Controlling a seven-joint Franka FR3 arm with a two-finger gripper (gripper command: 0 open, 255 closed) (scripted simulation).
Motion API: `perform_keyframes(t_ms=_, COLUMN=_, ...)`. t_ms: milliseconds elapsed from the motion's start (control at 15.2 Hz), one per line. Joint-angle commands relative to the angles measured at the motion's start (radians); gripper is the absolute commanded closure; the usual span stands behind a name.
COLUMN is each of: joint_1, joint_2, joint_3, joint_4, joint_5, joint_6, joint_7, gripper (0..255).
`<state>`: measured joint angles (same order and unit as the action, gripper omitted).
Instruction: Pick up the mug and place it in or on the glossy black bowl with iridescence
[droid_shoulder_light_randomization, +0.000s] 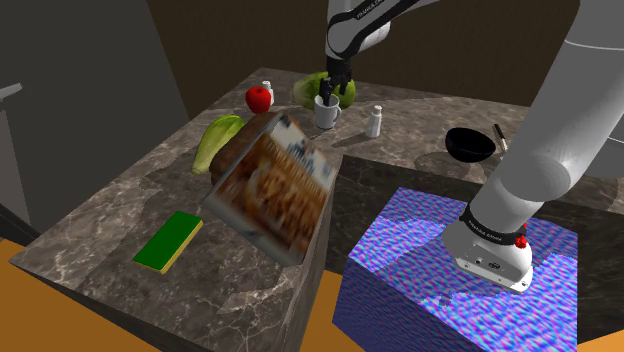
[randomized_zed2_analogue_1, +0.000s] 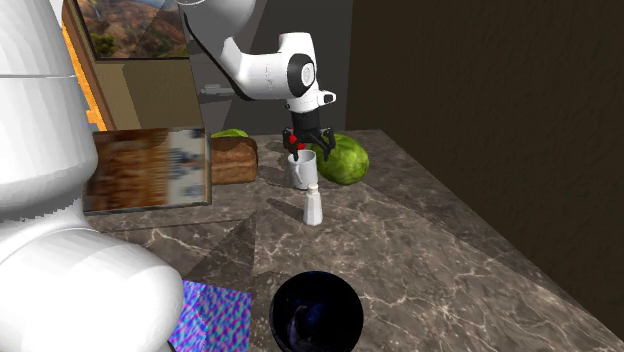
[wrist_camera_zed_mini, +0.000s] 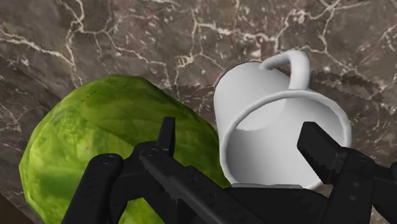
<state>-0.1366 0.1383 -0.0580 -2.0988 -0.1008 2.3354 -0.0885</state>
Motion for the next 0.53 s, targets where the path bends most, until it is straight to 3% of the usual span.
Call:
perform_keyframes(t_ms=0, joint_1=-0.001, joint_2=0.004, joint_3=-0.001, joint_4=-0.001, joint_5=0.0, joint_6=0.0, joint_7=-0.001, gripper=0)
perform_keyframes(t_ms=66, joint_1=-0.002, joint_2=0.004, joint_3=-0.001, joint_4=-0.002, joint_5=0.0, joint_6=0.0, joint_7=-0.002, gripper=255)
perform_keyframes(t_ms=462, joint_1=-0.002, joint_2=0.005, joint_3=-0.002, joint_4=-0.001, joint_5=0.0, joint_6=0.001, joint_7=-0.002, gripper=255)
